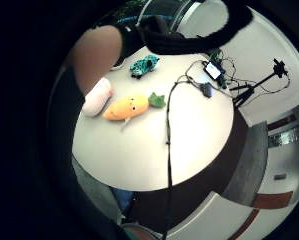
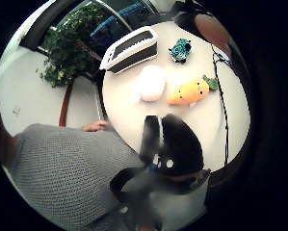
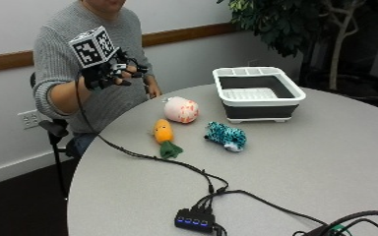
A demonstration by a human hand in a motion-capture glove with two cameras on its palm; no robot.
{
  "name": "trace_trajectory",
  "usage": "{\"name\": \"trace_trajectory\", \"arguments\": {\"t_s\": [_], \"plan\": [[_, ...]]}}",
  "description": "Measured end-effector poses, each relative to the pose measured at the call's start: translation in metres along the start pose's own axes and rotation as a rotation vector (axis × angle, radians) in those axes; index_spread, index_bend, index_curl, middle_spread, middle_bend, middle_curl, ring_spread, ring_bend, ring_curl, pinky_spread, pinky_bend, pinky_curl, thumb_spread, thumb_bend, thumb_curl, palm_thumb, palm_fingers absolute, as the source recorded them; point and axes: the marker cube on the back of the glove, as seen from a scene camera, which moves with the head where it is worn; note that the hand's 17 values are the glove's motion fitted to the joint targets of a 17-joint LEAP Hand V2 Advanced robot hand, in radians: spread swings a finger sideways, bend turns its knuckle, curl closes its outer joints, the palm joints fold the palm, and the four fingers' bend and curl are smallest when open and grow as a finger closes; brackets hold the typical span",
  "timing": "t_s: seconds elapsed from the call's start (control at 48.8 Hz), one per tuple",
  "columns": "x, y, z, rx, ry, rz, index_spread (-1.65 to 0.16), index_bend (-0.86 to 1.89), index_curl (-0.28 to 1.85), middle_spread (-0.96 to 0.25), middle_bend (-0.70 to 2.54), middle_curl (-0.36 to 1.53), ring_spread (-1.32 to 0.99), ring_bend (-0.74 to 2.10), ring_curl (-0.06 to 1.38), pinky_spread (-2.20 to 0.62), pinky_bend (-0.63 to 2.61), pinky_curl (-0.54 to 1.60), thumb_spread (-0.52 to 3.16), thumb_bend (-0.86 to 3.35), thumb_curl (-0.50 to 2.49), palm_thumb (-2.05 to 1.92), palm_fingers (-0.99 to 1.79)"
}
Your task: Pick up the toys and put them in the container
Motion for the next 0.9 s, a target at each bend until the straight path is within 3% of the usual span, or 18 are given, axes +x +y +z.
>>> {"name": "trace_trajectory", "arguments": {"t_s": [0.246,0.595,0.697,0.903], "plan": [[-0.001,0.0,0.002,-0.021,0.012,0.013,-0.29,0.32,0.17,-0.17,0.17,0.09,-0.14,0.19,0.05,0.03,0.6,0.2,1.13,0.08,0.1,0.06,0.21],[-0.004,-0.031,0.016,-0.065,0.03,0.006,-0.34,0.32,0.26,-0.2,0.18,0.16,-0.18,0.2,0.11,0.04,0.64,0.25,1.44,0.06,0.19,0.03,0.16],[-0.005,-0.071,0.022,-0.077,-0.007,-0.011,-0.35,0.3,0.27,-0.2,0.18,0.18,-0.19,0.21,0.12,0.04,0.65,0.26,1.46,0.05,0.21,0.03,0.16],[0.013,-0.213,0.047,-0.128,-0.033,-0.017,-0.36,0.2,0.29,-0.2,0.13,0.19,-0.2,0.27,0.17,0.03,0.75,0.31,1.47,0.02,0.24,0.0,0.06]]}}
